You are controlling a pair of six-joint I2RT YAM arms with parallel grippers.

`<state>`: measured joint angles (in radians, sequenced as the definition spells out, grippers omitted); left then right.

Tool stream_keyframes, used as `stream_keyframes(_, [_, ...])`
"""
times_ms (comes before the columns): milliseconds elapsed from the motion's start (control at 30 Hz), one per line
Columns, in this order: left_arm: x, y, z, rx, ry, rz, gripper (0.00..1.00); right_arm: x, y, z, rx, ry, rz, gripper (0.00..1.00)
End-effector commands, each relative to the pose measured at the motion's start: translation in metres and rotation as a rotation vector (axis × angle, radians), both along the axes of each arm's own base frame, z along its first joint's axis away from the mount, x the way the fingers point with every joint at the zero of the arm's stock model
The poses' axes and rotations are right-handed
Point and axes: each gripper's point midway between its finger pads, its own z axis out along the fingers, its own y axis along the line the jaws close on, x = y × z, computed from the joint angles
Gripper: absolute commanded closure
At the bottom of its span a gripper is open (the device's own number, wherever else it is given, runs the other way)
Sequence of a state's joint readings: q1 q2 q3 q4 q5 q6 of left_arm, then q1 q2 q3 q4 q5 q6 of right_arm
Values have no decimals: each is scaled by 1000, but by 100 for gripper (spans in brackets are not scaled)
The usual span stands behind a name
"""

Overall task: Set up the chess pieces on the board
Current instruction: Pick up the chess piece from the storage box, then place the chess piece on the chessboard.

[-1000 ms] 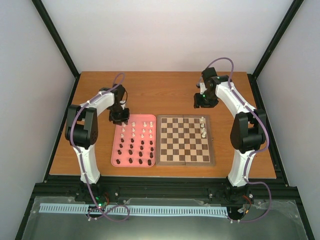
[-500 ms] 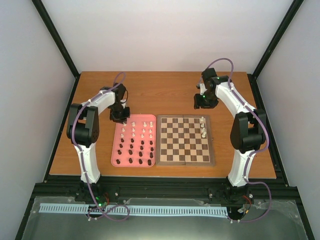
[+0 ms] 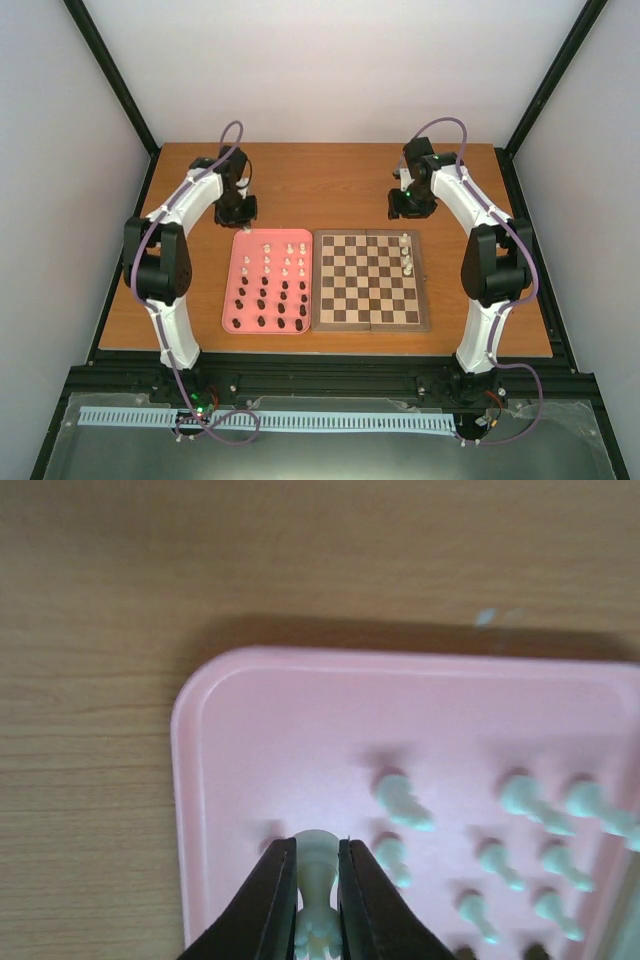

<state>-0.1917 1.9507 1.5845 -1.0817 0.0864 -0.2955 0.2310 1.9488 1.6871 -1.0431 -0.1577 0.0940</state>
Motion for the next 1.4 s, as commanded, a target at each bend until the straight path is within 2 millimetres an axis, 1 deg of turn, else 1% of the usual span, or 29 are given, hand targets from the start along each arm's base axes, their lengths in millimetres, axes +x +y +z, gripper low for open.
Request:
stream_keyframes(0, [3,-37,62,-66,-117,-73,89,-3,3,16,17,-40,2,51])
stream_keyframes(67, [-2,-66,68,-101,-117,-125,89,-4,2,18,19,-48,-1,51])
stream_keyframes(133, [-10,-98,67,-133,-109,-181,89,-4,2,21,18,-55,-5,51])
stream_keyframes(200, [-18,-129,60,-149,-95,-241,89,-5,0,26,13,-66,-10,51])
stream_keyframes(233, [-25,-148,56,-157,-86,-284,89,-6,-1,28,10,-70,-12,51])
stream_keyframes(300, [-36,-176,45,-172,-60,-345,89,-8,-3,33,6,-82,-17,51])
stream_keyframes(400, [-50,-205,28,-174,-25,-422,89,-11,-5,39,2,-98,-22,51])
stream_keyframes(500, [-59,-226,16,-161,-7,-487,89,-17,-6,45,6,-108,-24,51])
stream_keyframes(533, [-62,-232,12,-162,-1,-502,89,-20,-7,44,6,-105,-24,51])
stream_keyframes(667, [-74,-250,-6,-162,28,-543,89,-30,-10,43,5,-105,-28,51])
stream_keyframes(767, [-81,-258,-18,-152,44,-564,89,-37,-12,42,2,-104,-29,51])
stream_keyframes(833, [-84,-261,-23,-142,50,-574,89,-42,-13,42,3,-107,-30,51])
stream_keyframes(967, [-86,-264,-27,-136,49,-583,87,-48,-15,41,8,-108,-42,51])
stream_keyframes(1067, [-88,-264,-29,-138,53,-591,80,-52,-16,41,11,-110,-48,51])
stream_keyframes(1233, [-87,-265,-19,-147,29,-602,62,-55,-17,45,10,-118,-53,50])
stream_keyframes(1267, [-86,-265,-15,-150,20,-604,60,-57,-9,46,13,-123,-31,50])
stream_keyframes(1367, [-83,-265,-2,-150,-9,-610,51,-58,-3,49,19,-129,-16,50])
